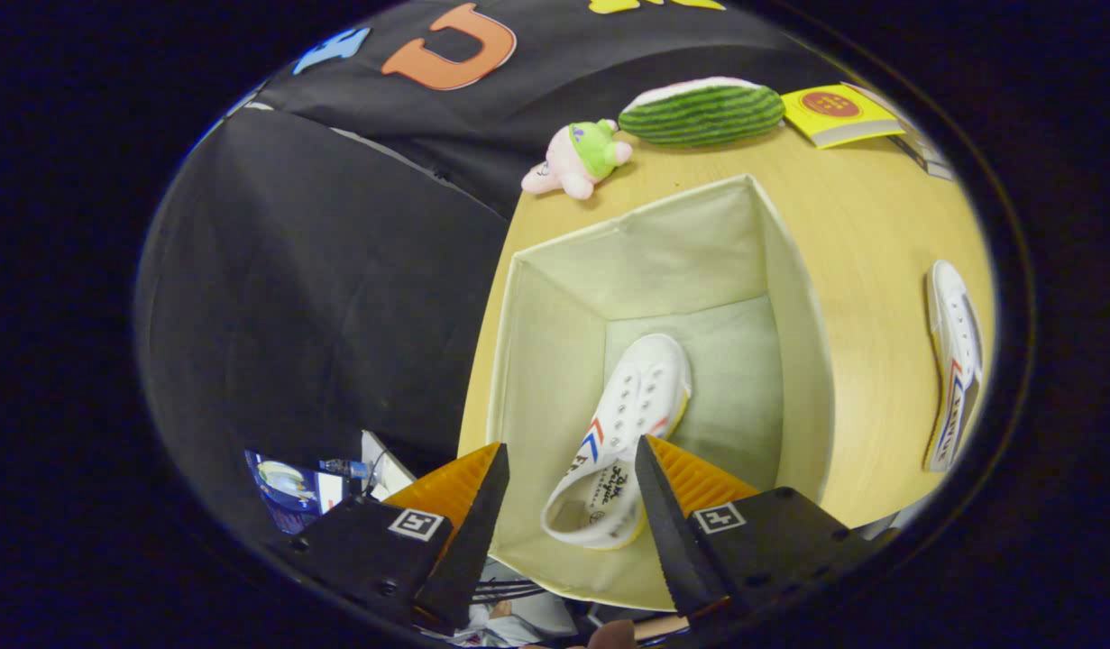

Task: Open the storage box then place both shoes into the box .Put the left shoe in first, then the right shoe, with the right side of both shoes facing outward in a uniform manner.

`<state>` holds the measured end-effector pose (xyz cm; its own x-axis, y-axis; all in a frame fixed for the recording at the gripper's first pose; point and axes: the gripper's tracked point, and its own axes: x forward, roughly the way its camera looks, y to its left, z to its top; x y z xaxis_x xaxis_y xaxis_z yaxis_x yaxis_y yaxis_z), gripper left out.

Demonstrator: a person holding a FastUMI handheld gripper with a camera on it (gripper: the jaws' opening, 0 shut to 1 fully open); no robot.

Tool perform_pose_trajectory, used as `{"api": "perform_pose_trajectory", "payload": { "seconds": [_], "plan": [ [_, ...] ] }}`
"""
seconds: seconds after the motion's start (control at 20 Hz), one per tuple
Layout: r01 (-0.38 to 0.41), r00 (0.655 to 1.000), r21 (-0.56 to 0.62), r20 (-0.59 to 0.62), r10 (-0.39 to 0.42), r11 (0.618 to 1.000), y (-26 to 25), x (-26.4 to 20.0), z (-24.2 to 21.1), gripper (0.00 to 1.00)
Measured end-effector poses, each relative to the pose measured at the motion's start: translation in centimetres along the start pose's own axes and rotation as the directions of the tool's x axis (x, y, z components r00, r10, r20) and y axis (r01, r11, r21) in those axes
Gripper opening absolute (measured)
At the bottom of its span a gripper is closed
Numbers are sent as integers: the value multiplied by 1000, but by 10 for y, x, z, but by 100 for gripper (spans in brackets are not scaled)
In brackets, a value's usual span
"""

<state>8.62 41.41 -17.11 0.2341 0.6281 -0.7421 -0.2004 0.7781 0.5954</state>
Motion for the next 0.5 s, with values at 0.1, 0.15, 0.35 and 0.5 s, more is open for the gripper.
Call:
{"api": "perform_pose_trajectory", "payload": {
  "seconds": [0.1, 0.15, 0.35, 0.5],
  "plan": [
    [21, 999, -62, 52, -17, 998, 3, -23, 5, 86],
    [40, 996, -100, 84, -32, 994, 2, -37, 10, 86],
    [198, 956, -249, 264, -130, 948, -24, -105, 39, 89],
    [334, 904, -276, 364, -224, 901, -66, -154, 50, 90]
  ]
}}
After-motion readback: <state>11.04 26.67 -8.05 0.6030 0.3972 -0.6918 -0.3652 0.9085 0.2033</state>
